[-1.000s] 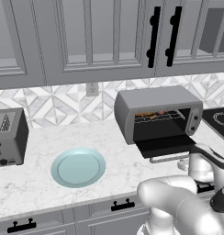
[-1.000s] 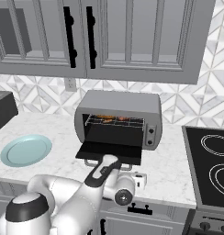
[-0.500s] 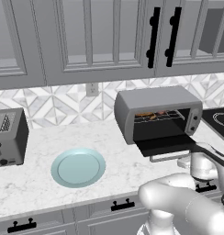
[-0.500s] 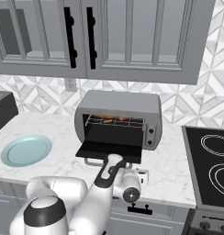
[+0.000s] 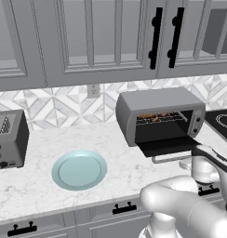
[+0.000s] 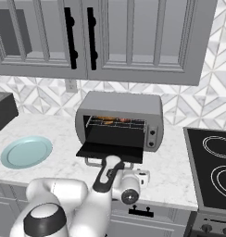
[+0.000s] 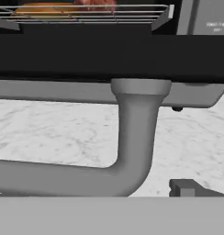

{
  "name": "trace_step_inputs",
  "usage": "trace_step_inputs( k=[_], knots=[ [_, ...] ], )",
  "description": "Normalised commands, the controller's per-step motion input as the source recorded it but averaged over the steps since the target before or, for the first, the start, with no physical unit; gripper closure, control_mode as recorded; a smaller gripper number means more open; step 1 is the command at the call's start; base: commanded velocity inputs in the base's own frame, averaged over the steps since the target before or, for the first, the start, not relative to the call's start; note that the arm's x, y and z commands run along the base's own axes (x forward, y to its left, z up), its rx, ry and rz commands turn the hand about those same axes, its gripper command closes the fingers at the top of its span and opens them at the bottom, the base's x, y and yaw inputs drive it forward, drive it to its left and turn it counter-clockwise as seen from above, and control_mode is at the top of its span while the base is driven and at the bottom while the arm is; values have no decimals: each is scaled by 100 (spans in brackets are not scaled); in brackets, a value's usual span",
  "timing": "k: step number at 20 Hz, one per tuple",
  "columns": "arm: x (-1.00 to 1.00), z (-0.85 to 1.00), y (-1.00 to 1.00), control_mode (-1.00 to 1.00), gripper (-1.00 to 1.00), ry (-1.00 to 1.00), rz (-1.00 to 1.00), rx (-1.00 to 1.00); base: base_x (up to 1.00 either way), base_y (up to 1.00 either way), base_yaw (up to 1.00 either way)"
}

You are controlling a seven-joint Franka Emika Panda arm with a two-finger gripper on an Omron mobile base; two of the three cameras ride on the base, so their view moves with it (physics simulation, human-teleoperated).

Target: Pick up the kebab skewer and baguette bread, and place them inside the toaster oven. Close the toaster oven door and start by setting the timer.

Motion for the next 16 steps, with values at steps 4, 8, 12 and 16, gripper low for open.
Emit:
trace_step_inputs(
  k=[4,8,12,16],
  knots=[
    [3,58,0,-100,-100,0,-8,0,0,0,0],
    [10,68,0,-100,-100,0,-8,0,0,0,0],
    [29,62,0,-100,-100,0,-7,0,0,0,0],
    [38,49,0,-100,-100,0,-6,0,0,0,0]
  ],
)
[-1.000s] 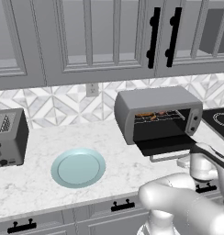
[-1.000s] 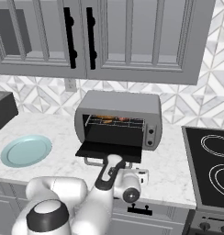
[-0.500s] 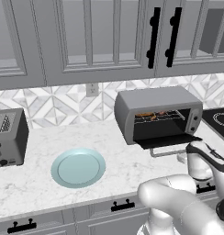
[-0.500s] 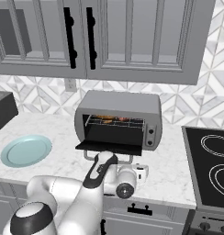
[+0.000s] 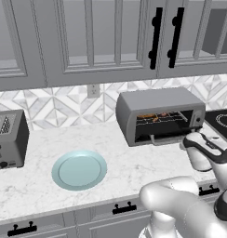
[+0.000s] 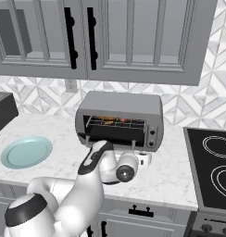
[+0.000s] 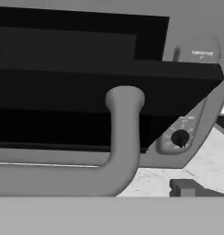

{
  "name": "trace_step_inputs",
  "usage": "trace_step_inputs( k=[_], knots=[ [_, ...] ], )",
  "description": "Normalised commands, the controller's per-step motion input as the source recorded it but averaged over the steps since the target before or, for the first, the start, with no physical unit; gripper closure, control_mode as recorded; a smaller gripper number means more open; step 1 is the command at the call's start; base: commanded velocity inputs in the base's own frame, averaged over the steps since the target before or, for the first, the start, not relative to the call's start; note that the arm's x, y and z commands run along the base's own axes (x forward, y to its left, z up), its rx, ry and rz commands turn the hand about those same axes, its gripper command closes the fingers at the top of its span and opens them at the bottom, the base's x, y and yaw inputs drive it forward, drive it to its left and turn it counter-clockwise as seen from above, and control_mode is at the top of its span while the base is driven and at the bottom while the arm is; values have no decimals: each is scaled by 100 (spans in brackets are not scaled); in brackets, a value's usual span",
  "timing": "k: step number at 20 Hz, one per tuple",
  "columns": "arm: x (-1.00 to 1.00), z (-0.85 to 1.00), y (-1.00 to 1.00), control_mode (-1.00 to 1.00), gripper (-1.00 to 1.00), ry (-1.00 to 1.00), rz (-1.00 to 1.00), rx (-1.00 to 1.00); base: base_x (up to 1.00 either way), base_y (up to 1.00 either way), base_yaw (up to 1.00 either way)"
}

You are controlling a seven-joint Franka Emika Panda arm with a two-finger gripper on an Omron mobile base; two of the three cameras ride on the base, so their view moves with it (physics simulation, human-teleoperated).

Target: Pick up the kebab skewer and baguette bread, and place them inside the toaster oven. Close the toaster oven door and start by setting the timer.

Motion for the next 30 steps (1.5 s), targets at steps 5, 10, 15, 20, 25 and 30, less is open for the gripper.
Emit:
trace_step_inputs(
  k=[5,10,15,20,25,30],
  knots=[
    [40,38,0,-100,-100,0,-4,0,0,0,0],
    [42,35,0,-100,-100,0,-4,0,0,0,0],
    [37,29,2,-100,-100,0,-5,0,0,0,0],
    [26,5,1,-100,-100,0,-3,0,0,0,0],
    [0,0,-7,-100,-100,0,0,0,0,0,0],
    [-6,-2,-26,-100,-100,0,0,0,0,0,0]
  ],
)
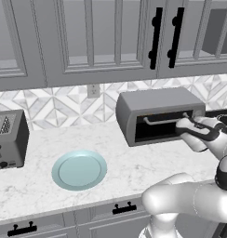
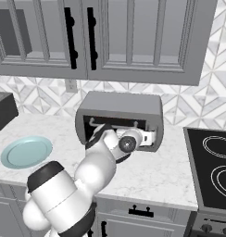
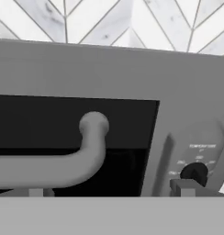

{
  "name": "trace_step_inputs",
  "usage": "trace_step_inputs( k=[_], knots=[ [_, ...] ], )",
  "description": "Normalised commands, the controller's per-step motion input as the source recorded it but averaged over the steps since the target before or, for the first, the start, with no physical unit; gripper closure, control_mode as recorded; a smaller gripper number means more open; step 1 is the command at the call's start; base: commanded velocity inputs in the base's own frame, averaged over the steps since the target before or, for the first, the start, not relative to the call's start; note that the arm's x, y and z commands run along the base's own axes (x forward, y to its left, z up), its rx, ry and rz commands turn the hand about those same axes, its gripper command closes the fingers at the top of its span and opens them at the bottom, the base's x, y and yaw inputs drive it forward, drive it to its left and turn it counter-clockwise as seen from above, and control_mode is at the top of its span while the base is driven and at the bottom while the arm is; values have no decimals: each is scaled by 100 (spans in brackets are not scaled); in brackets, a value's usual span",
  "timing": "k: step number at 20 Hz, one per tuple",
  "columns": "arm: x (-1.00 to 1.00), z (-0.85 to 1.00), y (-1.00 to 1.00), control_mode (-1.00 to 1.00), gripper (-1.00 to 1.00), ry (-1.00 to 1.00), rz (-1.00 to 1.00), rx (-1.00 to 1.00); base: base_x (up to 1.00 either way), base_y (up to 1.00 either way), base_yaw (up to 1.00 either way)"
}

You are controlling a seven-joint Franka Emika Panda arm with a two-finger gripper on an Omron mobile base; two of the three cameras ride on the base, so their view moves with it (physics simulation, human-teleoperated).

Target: Pick up the kebab skewer and baguette bread, and place them inside the toaster oven. Close the toaster oven door and start by setting the timer.

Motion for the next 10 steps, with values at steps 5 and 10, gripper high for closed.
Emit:
trace_step_inputs(
  k=[5,10],
  knots=[
    [-24,-15,-52,-100,-100,0,-1,0,0,0,0],
    [-32,-27,-53,-100,-100,0,0,0,0,0,0]
  ],
)
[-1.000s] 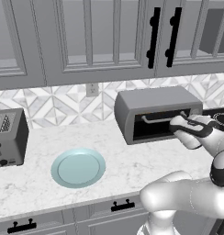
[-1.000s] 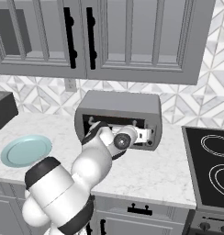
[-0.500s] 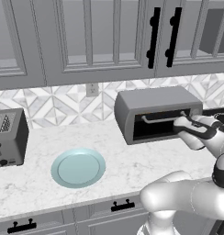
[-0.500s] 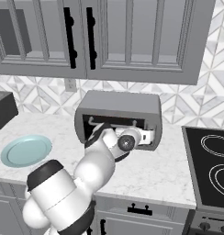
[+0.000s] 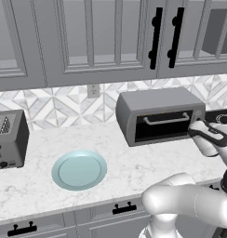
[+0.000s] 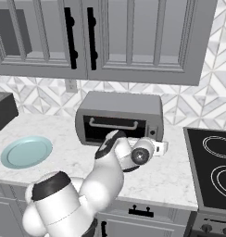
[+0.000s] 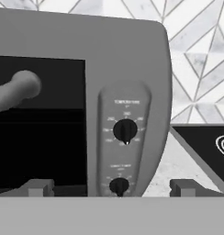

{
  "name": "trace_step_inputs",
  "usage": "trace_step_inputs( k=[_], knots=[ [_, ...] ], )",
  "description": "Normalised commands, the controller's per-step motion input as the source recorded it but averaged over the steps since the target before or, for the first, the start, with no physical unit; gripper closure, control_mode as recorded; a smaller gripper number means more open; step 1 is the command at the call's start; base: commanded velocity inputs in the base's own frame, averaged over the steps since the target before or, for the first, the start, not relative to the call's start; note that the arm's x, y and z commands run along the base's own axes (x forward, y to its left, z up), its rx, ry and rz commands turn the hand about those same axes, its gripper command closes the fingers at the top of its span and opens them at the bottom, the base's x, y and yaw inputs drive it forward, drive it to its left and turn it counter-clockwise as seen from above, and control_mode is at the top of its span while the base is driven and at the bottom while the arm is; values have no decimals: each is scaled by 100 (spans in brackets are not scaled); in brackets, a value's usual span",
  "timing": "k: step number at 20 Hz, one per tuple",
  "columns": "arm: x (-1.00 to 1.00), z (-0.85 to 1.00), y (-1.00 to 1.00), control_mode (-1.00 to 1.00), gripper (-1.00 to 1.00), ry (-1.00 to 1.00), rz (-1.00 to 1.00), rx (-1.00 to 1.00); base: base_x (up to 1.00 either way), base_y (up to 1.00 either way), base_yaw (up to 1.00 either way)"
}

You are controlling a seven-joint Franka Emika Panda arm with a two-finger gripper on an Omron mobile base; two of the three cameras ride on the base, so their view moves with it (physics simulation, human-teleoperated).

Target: Pick up the kebab skewer and baguette bread, and place them inside the toaster oven. Close the toaster oven door and start by setting the timer.

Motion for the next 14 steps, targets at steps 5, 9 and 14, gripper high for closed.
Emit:
trace_step_inputs(
  k=[5,9,14],
  knots=[
    [-28,-25,-48,-100,-100,0,0,0,0,0,0],
    [0,-28,-39,-100,-100,-1,0,3,0,0,0],
    [1,-13,-12,-100,-100,-3,0,5,0,0,0]
  ],
)
